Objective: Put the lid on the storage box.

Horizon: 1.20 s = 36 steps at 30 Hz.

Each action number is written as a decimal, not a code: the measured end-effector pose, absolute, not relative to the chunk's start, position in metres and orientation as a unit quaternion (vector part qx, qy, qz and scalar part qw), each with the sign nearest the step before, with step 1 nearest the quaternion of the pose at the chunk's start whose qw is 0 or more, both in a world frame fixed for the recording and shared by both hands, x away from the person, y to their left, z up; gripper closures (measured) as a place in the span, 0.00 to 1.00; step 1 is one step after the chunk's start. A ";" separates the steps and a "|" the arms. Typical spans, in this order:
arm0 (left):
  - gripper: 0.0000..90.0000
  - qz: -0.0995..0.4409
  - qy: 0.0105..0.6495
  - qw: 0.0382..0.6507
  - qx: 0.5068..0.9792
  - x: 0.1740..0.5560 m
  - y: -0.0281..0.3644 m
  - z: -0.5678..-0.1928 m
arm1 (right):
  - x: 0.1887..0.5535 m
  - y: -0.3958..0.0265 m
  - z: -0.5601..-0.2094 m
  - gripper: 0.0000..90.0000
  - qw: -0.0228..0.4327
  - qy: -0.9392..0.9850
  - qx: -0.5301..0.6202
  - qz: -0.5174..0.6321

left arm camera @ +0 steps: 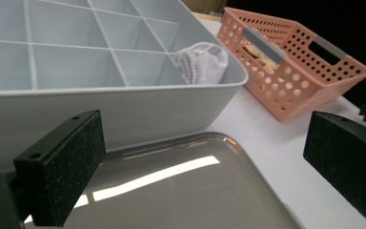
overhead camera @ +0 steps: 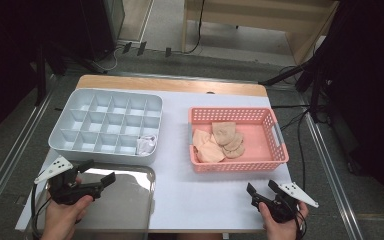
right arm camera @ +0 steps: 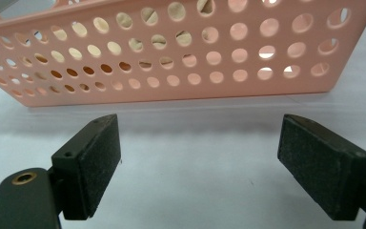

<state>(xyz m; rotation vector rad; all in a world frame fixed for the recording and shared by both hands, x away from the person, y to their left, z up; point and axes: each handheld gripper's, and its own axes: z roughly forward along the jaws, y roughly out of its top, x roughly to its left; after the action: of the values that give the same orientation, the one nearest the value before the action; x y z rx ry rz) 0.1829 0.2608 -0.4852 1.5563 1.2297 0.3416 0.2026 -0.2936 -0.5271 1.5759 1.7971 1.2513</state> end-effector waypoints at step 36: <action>0.01 0.139 0.566 0.530 0.616 0.176 0.311 -0.506 | 0.231 -0.239 -0.445 0.18 0.245 0.671 0.521 0.467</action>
<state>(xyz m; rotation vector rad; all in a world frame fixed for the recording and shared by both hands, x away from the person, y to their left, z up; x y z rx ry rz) 0.1757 0.3109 -0.5061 1.4715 1.3500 0.3311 0.2310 -0.2394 -0.4448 1.4226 1.8317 1.2760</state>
